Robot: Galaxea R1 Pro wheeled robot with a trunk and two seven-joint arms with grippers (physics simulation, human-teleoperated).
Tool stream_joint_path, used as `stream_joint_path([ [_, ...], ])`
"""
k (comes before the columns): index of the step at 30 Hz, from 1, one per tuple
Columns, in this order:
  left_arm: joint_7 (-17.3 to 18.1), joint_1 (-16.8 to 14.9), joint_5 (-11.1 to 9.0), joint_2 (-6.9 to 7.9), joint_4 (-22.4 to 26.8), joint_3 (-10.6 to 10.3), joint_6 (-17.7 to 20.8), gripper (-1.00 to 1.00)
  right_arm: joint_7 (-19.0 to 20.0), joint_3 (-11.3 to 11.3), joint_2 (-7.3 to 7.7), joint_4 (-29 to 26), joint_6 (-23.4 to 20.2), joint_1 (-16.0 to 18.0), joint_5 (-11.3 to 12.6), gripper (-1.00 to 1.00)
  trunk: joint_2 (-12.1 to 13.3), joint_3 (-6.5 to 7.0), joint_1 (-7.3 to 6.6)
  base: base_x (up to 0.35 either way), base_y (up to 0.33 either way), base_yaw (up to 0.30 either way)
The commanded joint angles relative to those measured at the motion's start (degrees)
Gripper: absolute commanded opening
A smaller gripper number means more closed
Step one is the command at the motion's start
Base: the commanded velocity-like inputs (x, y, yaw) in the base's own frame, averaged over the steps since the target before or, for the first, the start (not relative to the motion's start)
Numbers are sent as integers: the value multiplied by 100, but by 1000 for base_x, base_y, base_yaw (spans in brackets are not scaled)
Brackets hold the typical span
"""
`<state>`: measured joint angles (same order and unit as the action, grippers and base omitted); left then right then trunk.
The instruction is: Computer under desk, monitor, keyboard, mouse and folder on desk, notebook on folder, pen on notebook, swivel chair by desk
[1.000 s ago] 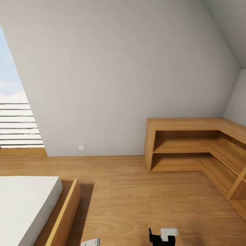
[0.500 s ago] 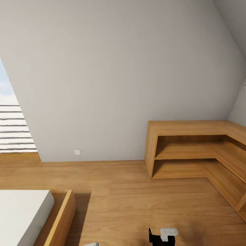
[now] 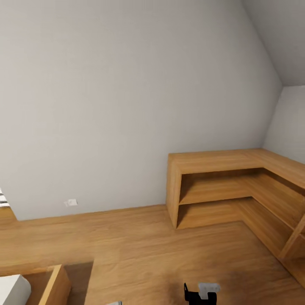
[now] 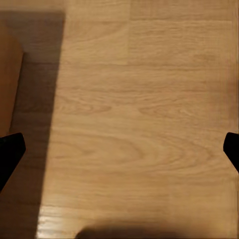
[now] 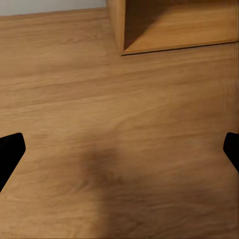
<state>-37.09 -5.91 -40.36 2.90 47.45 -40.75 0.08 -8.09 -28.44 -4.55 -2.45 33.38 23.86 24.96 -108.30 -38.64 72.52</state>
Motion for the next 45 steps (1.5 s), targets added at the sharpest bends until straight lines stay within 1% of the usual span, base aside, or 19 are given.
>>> stream_joint_path([
  [1,-44,-6,-33,8,11,-32,1,100,-35,-51,-4,5,10,5,21,100,-3,-3,3,330,0,-276],
  [22,-44,-6,-40,8,3,-29,1,100,-35,-47,6,15,10,5,35,100,-3,71,3,329,-2,-278],
  [29,-49,-6,-21,13,27,-20,-27,100,-35,-47,14,16,10,5,32,100,-3,102,3,165,-49,-278],
  [32,-56,-6,-14,29,95,-12,-193,100,-35,-48,11,16,12,5,22,100,-3,116,3,40,-14,-276],
  [33,-56,-6,-14,29,95,-12,-193,100,-35,-48,11,16,12,5,22,100,-3,120,3,31,-11,-275],
  [34,-54,-6,-14,35,127,-8,-298,100,-35,-48,12,16,13,5,19,100,-3,125,3,25,-9,-273],
  [35,-50,-6,-18,61,225,-3,-594,100,-35,-48,13,16,15,5,15,100,-3,130,3,16,-6,-268],
  [36,-49,-6,-21,83,282,-1,-721,100,-35,-48,14,16,16,5,14,100,-3,135,3,13,-4,-265],
  [38,-46,-6,-27,166,448,1,-899,100,-35,-48,14,16,16,5,12,100,-3,146,3,9,-3,-262],
  [39,-42,-8,-34,311,721,-7,-976,100,-35,-48,15,16,17,5,11,100,-3,151,3,5,-2,-259],
  [41,-39,-12,-47,515,1111,-18,-949,100,-35,-48,12,16,18,5,10,100,-3,162,3,4,-1,-258],
  [42,-38,-13,-90,752,1564,-27,-806,100,-35,-48,10,16,18,5,10,100,-3,168,3,2,-1,-256],
  [43,-37,-10,-133,874,1790,-31,-694,100,-35,-48,9,16,18,5,9,100,-3,173,3,2,-1,-256],
  [44,-37,12,-277,1096,2206,-42,-420,100,-35,-48,8,16,19,5,9,100,-3,179,3,1,0,-256],
  [45,-36,28,-374,1185,2372,-51,-273,100,-35,-48,8,16,19,5,9,100,-3,184,3,1,0,-255],
])
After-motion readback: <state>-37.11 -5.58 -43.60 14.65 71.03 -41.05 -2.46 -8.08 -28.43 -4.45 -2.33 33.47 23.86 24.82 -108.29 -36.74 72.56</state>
